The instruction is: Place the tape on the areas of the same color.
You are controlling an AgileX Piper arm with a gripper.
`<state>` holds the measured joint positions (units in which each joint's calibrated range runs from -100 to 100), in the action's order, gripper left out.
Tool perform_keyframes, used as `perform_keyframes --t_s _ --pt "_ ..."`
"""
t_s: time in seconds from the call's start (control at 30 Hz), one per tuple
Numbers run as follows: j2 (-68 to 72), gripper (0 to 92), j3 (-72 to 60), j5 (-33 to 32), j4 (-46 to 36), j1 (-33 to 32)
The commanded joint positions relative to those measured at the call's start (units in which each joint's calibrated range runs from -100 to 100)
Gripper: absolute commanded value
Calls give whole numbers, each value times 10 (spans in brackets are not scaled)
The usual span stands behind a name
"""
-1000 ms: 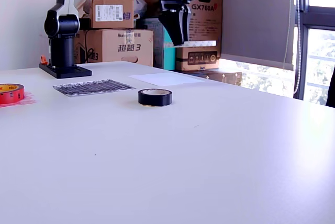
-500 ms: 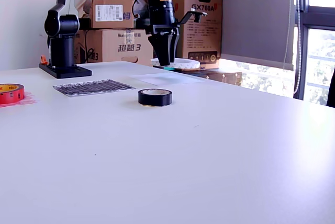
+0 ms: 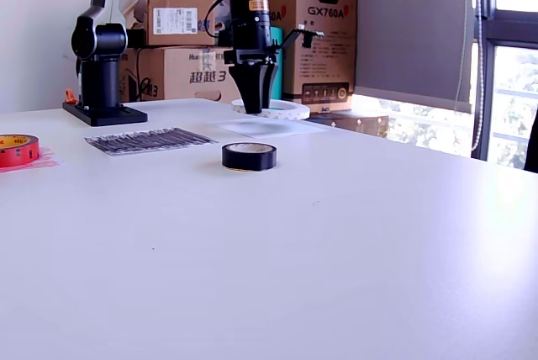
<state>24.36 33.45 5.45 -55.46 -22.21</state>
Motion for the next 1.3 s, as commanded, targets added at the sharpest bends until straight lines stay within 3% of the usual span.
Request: perform_keyframes --t_s 0.0,1.17,1.27 --pt "-4 0 0 2 4 4" --pt "30 9 0 2 15 2" --pt "30 105 0 2 15 2"
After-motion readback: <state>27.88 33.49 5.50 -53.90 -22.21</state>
